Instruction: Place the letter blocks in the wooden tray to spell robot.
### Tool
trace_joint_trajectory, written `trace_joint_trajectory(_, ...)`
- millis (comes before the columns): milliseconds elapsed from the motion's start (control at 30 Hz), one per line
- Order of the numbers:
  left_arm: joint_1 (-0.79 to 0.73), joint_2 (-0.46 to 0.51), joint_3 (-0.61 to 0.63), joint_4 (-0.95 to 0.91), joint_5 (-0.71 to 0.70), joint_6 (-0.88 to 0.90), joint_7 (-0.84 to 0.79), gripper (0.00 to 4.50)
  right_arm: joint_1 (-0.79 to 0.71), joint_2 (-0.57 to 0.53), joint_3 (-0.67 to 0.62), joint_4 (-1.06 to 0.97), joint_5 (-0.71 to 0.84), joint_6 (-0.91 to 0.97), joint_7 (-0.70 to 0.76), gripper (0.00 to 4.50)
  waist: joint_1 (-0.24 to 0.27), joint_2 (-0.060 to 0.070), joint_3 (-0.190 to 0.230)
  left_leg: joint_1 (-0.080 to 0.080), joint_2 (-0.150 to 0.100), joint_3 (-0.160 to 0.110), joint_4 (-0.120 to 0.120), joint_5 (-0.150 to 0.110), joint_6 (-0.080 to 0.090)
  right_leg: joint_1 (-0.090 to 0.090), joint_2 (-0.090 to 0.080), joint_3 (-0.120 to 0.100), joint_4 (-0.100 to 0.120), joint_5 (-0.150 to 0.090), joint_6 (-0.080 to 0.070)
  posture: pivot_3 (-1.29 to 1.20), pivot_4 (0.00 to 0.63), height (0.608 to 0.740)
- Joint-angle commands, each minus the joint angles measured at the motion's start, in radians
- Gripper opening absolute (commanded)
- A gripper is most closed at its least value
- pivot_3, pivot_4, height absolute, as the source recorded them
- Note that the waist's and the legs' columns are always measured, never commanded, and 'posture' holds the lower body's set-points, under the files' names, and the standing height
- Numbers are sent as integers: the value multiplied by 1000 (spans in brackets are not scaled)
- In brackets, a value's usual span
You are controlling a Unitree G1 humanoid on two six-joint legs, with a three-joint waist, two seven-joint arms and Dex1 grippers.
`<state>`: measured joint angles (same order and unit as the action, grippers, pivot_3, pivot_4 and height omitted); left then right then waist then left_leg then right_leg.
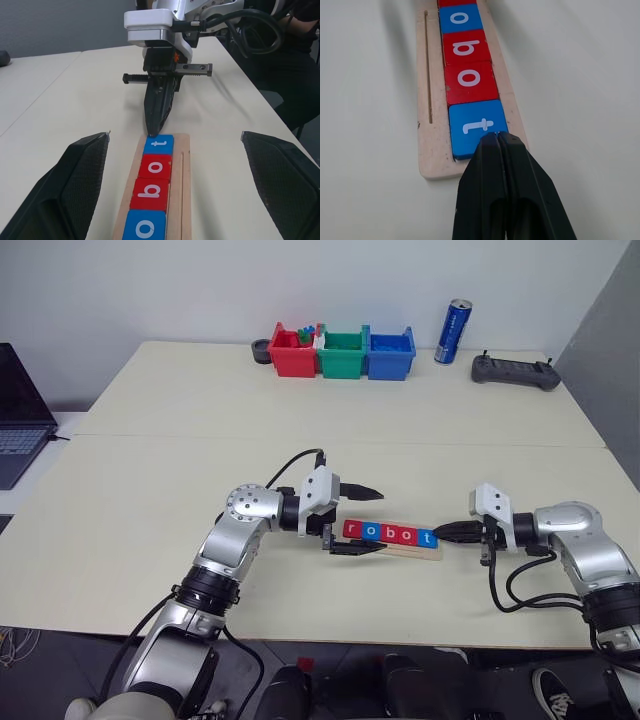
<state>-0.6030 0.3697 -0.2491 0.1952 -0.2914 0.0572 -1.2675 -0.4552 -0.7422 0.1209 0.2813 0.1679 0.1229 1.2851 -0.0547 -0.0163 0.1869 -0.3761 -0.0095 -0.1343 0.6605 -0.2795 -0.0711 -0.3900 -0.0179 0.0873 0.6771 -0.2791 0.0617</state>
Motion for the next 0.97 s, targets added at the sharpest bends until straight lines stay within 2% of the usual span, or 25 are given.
trace_joint_trajectory(33,1,10,20,-39,-9,-7,4,4500,-18,-23,-32,-46,30,19,14,55,0,0,0,0,0,0,0,0,0,0,0,0,0,0,0,0,150,740)
trace_joint_trajectory(100,5,13,20,-43,-11,-6,1,4500,-8,-36,-48,-74,52,40,21,55,0,0,0,0,0,0,0,0,0,0,0,0,0,0,0,0,150,740)
trace_joint_trajectory(200,10,26,25,-38,-7,-11,-1,4500,22,-69,-84,-145,93,79,33,611,1,0,0,0,0,0,0,0,0,0,0,0,0,0,0,0,150,740)
trace_joint_trajectory(567,66,121,49,-9,42,-18,36,4500,180,-115,-159,-340,162,171,-25,4372,2,0,0,0,0,0,0,0,0,0,0,0,0,0,0,0,150,740)
trace_joint_trajectory(967,70,155,39,0,69,-24,51,4500,188,-103,-145,-352,160,196,-84,4443,2,0,0,0,0,0,0,0,0,0,0,0,0,0,0,0,150,740)
